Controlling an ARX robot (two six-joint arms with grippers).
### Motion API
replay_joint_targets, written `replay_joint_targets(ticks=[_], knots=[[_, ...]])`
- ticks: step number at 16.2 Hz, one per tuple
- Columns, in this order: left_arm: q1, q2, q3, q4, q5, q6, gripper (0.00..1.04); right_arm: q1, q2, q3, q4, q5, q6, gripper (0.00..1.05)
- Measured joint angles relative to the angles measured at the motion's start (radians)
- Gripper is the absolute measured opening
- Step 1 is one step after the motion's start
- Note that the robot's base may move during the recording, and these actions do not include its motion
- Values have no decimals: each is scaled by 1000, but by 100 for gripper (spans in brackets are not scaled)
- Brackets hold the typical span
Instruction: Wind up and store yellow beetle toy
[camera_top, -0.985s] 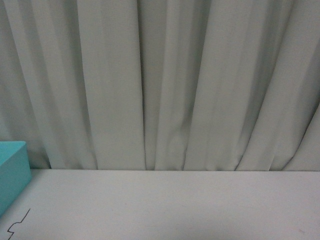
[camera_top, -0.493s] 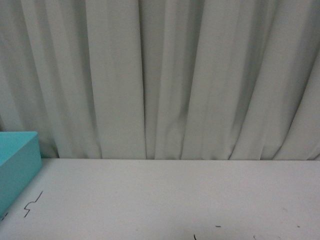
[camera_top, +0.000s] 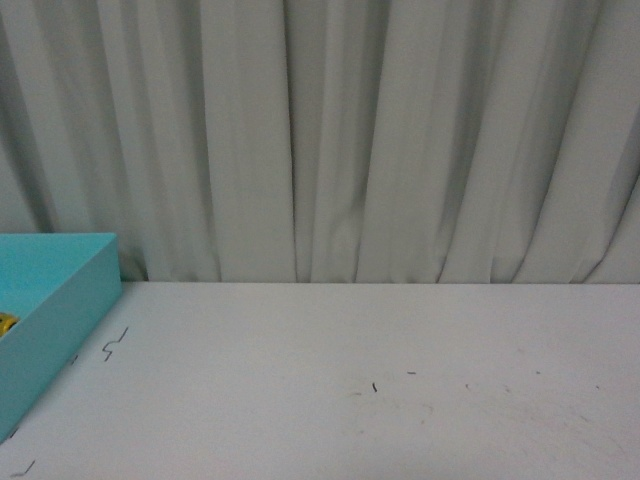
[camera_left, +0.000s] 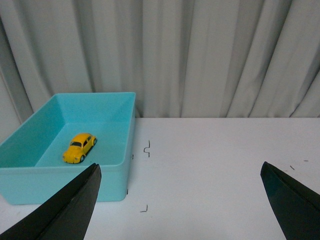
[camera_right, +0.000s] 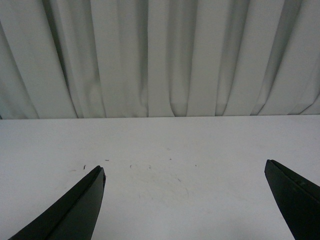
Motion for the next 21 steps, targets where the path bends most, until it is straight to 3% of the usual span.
replay_joint_targets(ticks=[21], knots=[[0,0,0,-1,0,0,98,0,0,0,0,0,0,98]])
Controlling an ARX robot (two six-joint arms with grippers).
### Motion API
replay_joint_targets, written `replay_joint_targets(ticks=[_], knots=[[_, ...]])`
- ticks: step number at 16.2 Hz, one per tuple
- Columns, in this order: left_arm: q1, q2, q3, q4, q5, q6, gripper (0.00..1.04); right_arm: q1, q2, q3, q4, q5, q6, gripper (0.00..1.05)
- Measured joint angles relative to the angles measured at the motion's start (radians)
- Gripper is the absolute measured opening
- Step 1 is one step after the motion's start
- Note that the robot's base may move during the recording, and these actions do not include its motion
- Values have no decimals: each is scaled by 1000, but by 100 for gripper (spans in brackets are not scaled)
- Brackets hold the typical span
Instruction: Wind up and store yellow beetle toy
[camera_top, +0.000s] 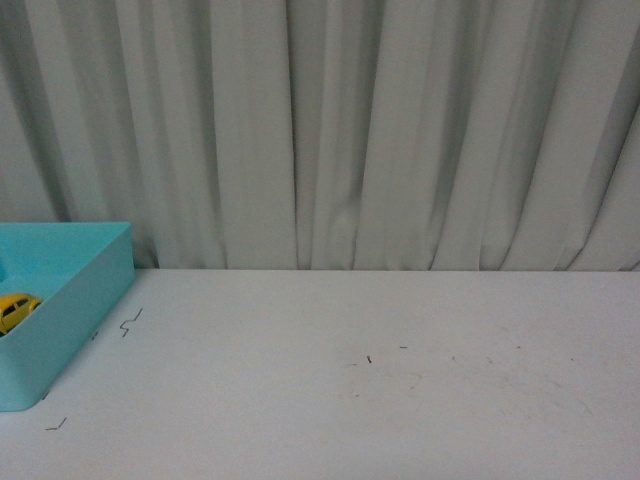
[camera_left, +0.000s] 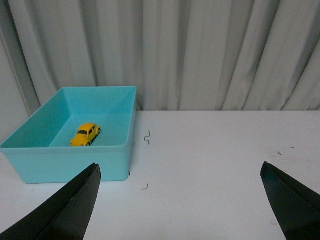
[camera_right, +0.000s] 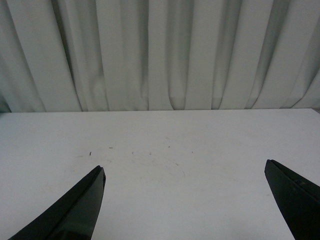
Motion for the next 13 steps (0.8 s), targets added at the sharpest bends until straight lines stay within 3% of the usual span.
replay_joint_targets(ticks=[13], knots=[[0,0,0,0,0,0,98,0,0,0,0,0,0,98]])
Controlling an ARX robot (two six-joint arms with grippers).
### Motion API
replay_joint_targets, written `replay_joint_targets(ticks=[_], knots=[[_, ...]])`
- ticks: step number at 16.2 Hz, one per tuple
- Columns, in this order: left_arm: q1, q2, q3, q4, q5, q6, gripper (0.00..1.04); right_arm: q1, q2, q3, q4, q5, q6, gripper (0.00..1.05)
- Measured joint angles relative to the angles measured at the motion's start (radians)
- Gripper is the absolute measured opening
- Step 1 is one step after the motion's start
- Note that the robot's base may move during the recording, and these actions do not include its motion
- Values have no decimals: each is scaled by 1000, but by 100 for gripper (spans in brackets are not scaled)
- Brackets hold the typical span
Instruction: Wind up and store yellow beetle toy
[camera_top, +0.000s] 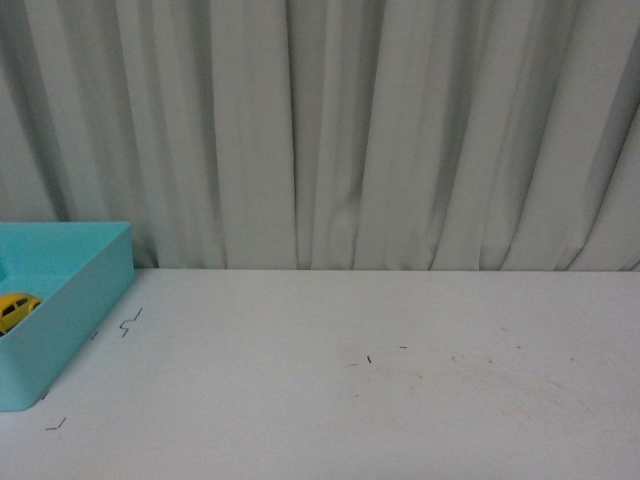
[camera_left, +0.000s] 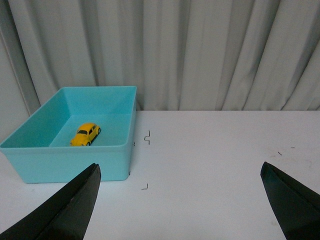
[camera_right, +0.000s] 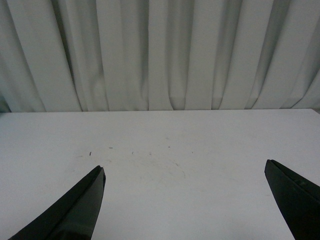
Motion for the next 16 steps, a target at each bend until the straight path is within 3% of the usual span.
replay_joint_targets(ticks=[16], knots=[[0,0,0,-1,-1,0,98,0,0,0,0,0,0,98]])
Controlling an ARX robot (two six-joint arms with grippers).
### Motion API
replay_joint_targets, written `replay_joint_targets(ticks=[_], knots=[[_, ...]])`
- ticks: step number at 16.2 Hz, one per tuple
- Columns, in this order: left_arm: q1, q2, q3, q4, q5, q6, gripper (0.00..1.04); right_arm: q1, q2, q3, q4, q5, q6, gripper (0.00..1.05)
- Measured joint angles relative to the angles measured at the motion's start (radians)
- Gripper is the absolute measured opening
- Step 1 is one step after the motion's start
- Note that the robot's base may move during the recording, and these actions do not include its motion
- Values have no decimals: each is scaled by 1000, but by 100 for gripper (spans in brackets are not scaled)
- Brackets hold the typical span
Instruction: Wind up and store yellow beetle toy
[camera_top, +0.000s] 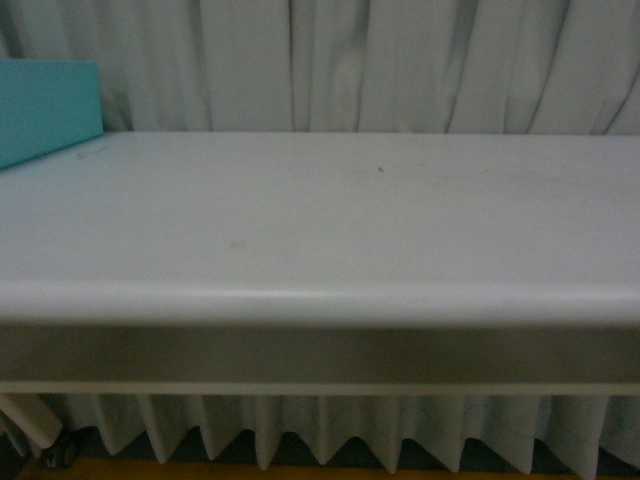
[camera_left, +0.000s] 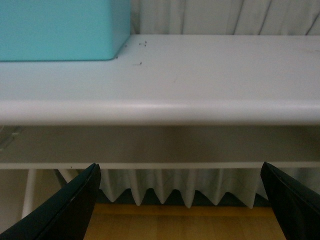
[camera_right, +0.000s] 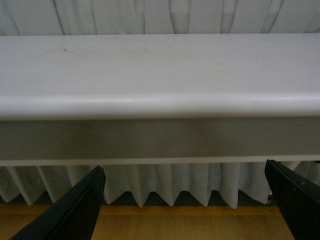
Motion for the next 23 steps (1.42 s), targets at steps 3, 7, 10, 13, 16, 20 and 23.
replay_joint_targets(ticks=[3,7,10,13,16,20,23], knots=[[0,0,0,0,1,0,98,0,0,0,-2,0,0,98],[0,0,0,-1,2,0,98,0,0,0,0,0,0,98],[0,0,0,-4,-1,0,98,0,0,0,-2,-1,0,98],[0,0,0,-3,1,0,98,0,0,0,-3,0,0,98],[0,0,0,-1,1,0,98,0,0,0,-2,0,0,98],[0,0,0,-1,1,0,98,0,0,0,-2,0,0,98],[0,0,0,-1,1,0,98,0,0,0,-2,0,0,98]])
